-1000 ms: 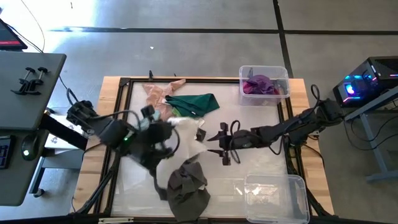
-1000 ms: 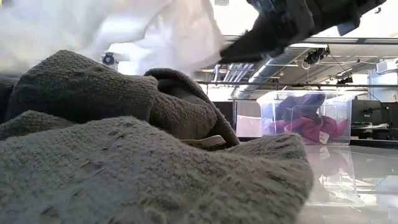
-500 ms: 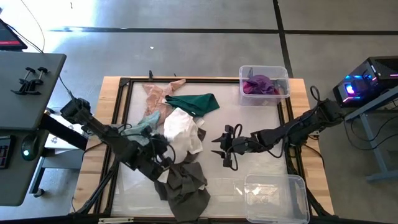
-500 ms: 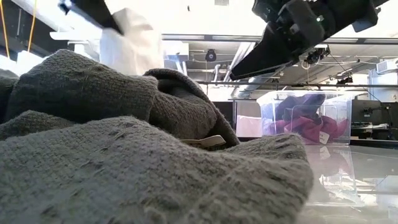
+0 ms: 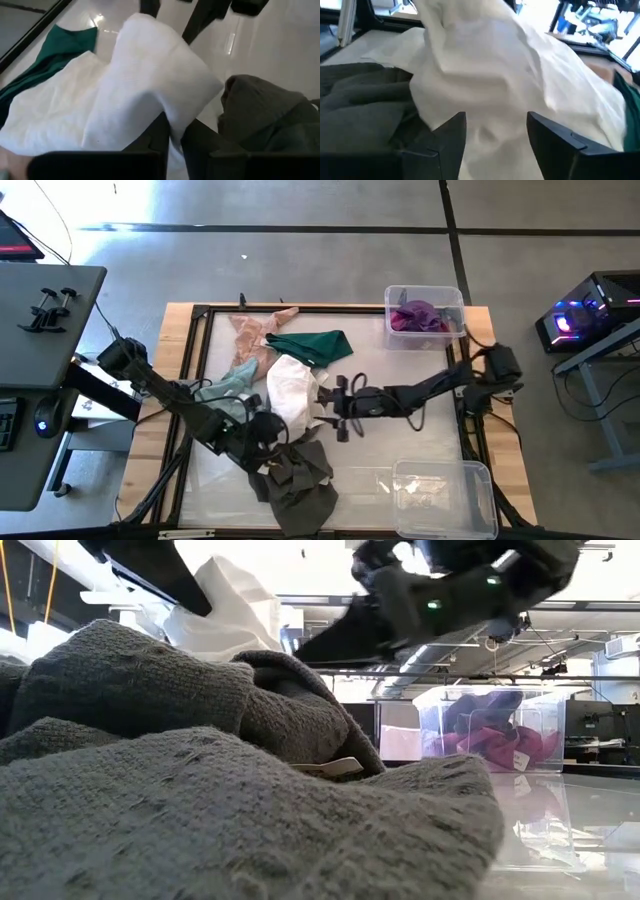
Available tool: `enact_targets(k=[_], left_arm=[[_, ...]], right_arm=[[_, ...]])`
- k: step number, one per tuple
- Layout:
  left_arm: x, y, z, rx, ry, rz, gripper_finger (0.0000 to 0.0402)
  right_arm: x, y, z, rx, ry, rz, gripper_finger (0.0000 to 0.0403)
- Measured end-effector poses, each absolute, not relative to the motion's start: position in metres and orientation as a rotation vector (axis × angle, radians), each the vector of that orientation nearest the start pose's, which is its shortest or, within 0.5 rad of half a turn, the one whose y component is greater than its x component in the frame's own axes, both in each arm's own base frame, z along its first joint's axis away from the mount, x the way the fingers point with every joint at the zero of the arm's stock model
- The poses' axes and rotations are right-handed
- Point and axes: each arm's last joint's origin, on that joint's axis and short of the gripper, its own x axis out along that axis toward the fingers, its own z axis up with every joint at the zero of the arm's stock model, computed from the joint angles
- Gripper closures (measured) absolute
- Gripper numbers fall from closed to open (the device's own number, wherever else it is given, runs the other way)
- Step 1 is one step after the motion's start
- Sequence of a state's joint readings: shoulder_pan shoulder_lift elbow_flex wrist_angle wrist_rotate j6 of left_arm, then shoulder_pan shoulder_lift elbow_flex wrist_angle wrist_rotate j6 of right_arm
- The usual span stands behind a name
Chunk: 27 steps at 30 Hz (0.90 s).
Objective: Sort towels by color in basket
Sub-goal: Put the white towel into the bottom transparent bin
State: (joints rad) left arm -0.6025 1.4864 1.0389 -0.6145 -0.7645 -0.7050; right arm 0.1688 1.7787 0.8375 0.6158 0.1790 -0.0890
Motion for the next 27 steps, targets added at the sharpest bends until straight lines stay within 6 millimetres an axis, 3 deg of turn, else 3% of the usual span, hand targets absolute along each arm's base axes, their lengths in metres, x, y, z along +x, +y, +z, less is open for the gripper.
enact_targets(k=[4, 9, 13, 18, 21, 27], left_arm=[[0.247, -0.145, 0.236, 0.028, 0.730, 0.419, 0.0318], [0.239, -0.139, 0.221, 0.067, 0.777, 0.454, 0.0266], [0.230, -0.132, 0.201, 0.041, 0.787, 0.520, 0.0236], [0.220, -0.127, 0.180, 0.041, 0.713, 0.593, 0.0219], [0.219, -0.126, 0.172, 0.038, 0.676, 0.590, 0.0218], [0.221, -0.126, 0.170, 0.120, 0.639, 0.576, 0.0218]], right_arm=[[0.381, 0.058, 0.179, -0.230, 0.350, 0.016, 0.0160], [0.404, 0.050, 0.209, -0.224, 0.489, -0.029, 0.0107], [0.411, 0.042, 0.230, -0.247, 0.535, -0.066, 0.0096], [0.415, 0.049, 0.239, -0.296, 0.488, -0.011, 0.0096], [0.420, 0.039, 0.233, -0.234, 0.421, 0.032, 0.0096], [0.435, 0.025, 0.185, -0.145, 0.451, 0.069, 0.0096]])
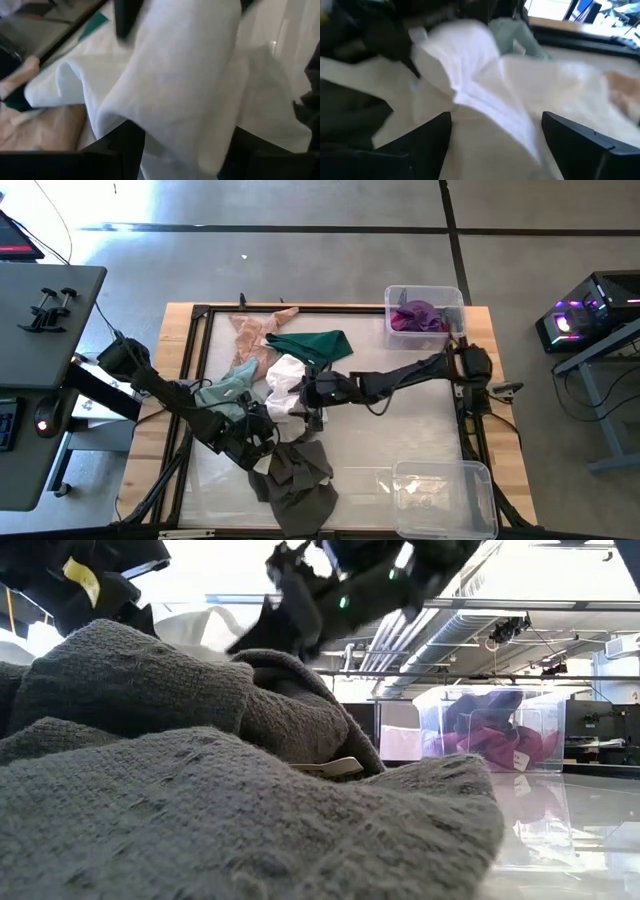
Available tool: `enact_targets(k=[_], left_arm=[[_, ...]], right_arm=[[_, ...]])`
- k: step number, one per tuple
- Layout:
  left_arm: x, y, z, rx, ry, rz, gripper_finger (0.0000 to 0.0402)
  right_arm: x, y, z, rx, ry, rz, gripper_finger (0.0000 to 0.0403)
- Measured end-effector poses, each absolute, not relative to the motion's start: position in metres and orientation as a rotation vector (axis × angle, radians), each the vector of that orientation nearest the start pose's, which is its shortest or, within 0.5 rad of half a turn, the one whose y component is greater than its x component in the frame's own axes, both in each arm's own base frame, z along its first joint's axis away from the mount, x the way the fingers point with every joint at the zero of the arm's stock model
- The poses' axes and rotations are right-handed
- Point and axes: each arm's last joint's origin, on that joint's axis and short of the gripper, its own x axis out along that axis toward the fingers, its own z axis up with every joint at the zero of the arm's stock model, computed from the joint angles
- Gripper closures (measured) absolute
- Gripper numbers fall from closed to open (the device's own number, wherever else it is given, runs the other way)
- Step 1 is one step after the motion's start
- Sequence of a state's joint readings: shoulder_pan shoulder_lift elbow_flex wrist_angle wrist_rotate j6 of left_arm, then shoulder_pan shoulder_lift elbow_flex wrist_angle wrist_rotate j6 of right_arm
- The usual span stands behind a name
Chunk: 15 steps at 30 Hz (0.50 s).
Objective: Sort towels by color in basket
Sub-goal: Put the white towel into the bottom transparent bin
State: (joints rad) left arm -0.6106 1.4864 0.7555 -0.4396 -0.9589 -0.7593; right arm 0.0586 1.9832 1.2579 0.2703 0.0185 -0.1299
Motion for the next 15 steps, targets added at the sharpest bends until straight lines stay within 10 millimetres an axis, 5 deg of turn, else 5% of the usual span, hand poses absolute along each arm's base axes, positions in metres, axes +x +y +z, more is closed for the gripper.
enact_targets(k=[8, 15], left_arm=[[0.216, -0.128, 0.192, 0.291, 0.702, 0.449, 0.0218], [0.202, -0.129, 0.230, 0.430, 0.581, 0.517, 0.0218]], right_arm=[[0.444, 0.021, 0.144, -0.022, 0.518, 0.043, 0.0109], [0.445, 0.020, 0.131, 0.027, 0.543, 0.012, 0.0219]])
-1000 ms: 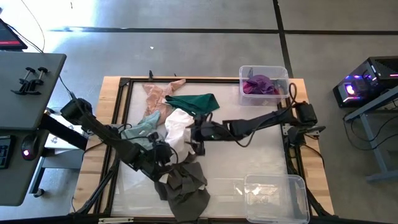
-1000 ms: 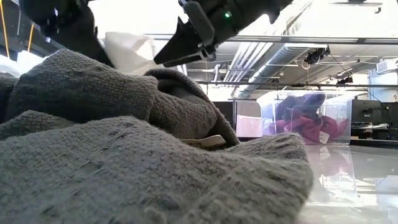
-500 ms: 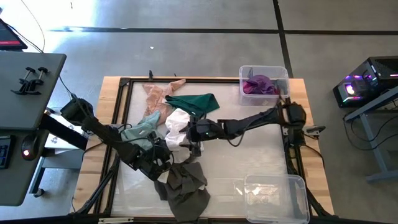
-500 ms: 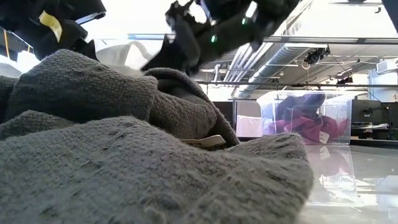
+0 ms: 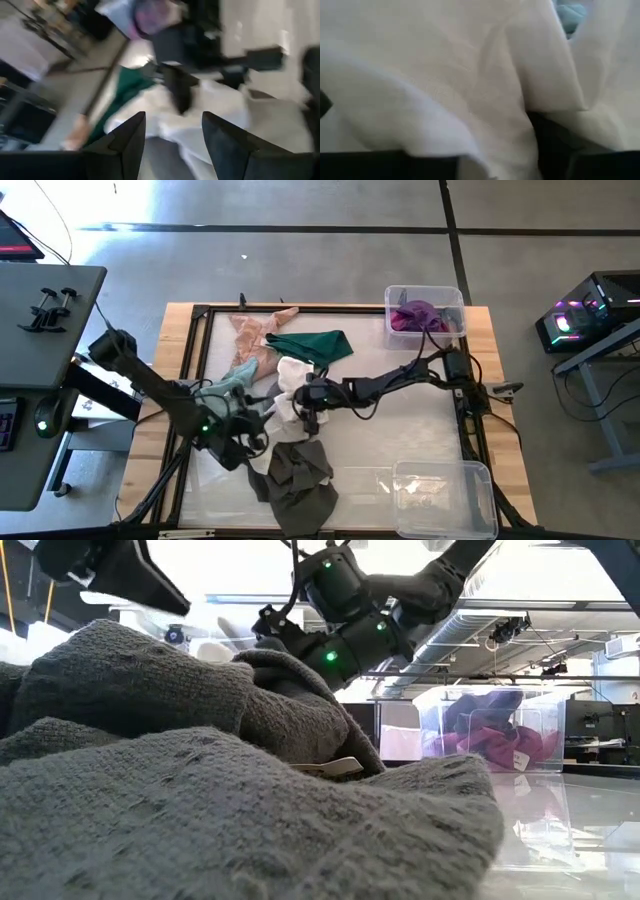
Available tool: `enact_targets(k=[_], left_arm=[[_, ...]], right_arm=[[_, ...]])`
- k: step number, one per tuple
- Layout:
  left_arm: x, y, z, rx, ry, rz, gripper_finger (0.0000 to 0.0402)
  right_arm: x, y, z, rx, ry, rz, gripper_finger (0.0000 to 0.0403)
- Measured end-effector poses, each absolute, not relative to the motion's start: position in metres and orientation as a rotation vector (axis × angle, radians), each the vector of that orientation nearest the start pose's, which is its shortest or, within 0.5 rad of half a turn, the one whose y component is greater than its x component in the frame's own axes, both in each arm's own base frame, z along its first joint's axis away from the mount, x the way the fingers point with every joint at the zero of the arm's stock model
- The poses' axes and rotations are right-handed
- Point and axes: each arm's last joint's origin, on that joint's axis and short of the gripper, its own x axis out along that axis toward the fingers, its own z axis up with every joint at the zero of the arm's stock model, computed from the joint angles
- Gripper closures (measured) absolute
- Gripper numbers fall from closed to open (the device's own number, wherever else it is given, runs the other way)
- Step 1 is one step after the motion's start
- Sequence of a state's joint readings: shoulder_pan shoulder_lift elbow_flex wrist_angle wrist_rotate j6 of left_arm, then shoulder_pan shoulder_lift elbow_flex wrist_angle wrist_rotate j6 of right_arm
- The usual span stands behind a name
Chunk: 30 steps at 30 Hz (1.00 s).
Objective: Sort towels by color in basket
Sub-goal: Put the white towel into the bottom transparent bin
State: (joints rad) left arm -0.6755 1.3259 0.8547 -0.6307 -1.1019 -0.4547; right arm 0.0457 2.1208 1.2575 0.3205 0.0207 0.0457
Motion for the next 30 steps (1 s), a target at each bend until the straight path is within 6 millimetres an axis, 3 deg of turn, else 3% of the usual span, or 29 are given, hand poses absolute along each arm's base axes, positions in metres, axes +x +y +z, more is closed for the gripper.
enact_targets(k=[8, 11, 15, 23, 27, 30], left_arm=[[0.169, -0.112, 0.234, 0.385, 0.565, 0.657, 0.0218], [0.158, -0.102, 0.223, 0.327, 0.566, 0.729, 0.0218], [0.149, -0.094, 0.200, 0.284, 0.555, 0.768, 0.0218], [0.143, -0.090, 0.160, 0.184, 0.470, 0.758, 0.0218], [0.146, -0.092, 0.153, 0.174, 0.441, 0.734, 0.0218], [0.148, -0.094, 0.153, 0.186, 0.431, 0.722, 0.0218]], right_arm=[[0.449, 0.026, 0.145, 0.059, 0.426, 0.016, 0.0387], [0.444, 0.032, 0.169, 0.049, 0.390, 0.016, 0.0385], [0.425, 0.049, 0.228, -0.073, 0.304, -0.044, 0.0378], [0.351, 0.096, 0.334, -0.301, 0.167, -0.130, 0.0393], [0.302, 0.110, 0.371, -0.242, 0.155, -0.092, 0.0388], [0.261, 0.113, 0.394, -0.089, 0.151, -0.040, 0.0391]])
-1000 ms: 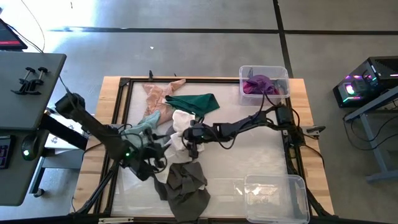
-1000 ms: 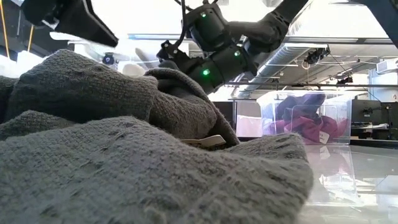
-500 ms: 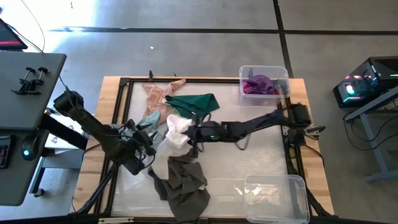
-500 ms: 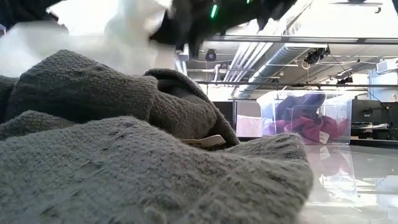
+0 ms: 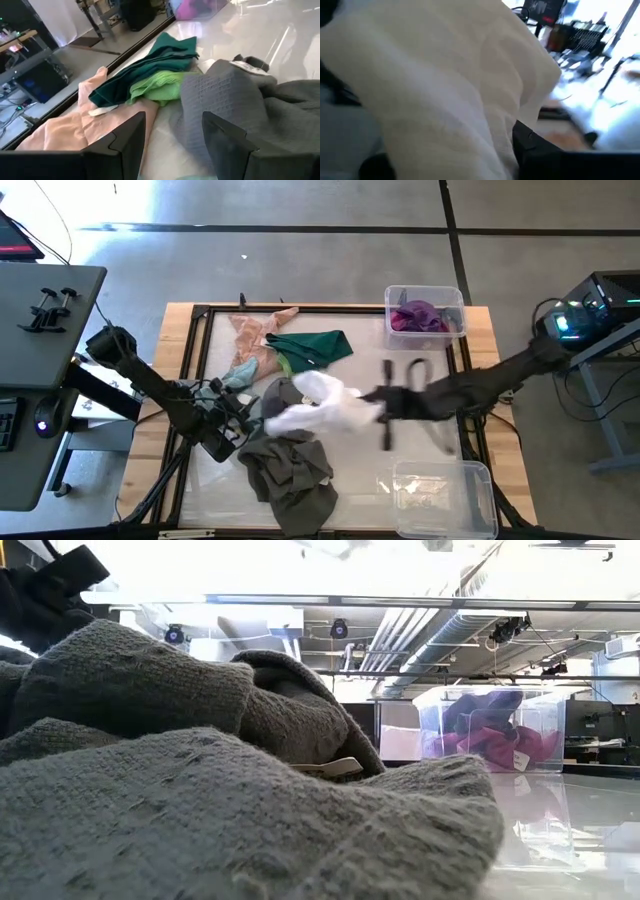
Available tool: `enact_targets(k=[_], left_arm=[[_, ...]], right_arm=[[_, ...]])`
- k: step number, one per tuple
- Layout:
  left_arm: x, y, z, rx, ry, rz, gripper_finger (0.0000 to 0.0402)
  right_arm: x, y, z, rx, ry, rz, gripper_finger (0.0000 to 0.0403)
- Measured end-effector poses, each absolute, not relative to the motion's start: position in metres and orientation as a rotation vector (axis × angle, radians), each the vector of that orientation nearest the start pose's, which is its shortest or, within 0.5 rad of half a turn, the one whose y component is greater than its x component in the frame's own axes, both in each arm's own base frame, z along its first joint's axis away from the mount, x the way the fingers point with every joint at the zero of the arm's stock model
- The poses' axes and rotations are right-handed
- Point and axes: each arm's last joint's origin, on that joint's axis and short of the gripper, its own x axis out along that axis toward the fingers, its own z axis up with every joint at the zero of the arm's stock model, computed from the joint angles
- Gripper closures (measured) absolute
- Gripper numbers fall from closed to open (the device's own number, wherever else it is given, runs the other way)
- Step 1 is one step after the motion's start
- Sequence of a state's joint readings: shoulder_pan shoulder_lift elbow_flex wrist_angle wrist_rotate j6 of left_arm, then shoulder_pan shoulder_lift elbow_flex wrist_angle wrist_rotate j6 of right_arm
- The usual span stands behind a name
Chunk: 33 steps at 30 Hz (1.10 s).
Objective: Sort towels by color in basket
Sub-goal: Put the white towel into the bottom transparent bin
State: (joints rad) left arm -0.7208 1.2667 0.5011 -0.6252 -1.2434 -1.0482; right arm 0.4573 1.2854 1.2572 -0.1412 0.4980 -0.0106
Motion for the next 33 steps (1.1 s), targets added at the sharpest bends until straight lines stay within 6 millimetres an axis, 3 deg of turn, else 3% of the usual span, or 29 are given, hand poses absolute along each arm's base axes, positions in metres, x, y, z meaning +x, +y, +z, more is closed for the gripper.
enact_targets(k=[4, 7, 12, 22, 27, 33], left_arm=[[0.151, -0.096, 0.154, 0.212, 0.433, 0.702, 0.0218], [0.153, -0.097, 0.155, 0.227, 0.424, 0.697, 0.0218], [0.154, -0.098, 0.157, 0.267, 0.388, 0.709, 0.0218], [0.157, -0.092, 0.158, 0.303, 0.368, 0.760, 0.0218], [0.158, -0.092, 0.158, 0.299, 0.367, 0.761, 0.0218], [0.158, -0.093, 0.158, 0.301, 0.366, 0.759, 0.0218]], right_arm=[[0.208, 0.116, 0.412, 0.150, 0.206, 0.130, 0.0395], [0.173, 0.118, 0.415, 0.347, 0.335, 0.294, 0.0396], [0.140, 0.129, 0.404, 0.584, 0.513, 0.220, 0.0396], [0.116, 0.176, 0.354, 0.954, 1.017, -0.088, 0.0397], [0.124, 0.202, 0.328, 1.079, 1.237, -0.285, 0.0397], [0.135, 0.235, 0.291, 1.052, 1.598, -0.432, 0.0393]])
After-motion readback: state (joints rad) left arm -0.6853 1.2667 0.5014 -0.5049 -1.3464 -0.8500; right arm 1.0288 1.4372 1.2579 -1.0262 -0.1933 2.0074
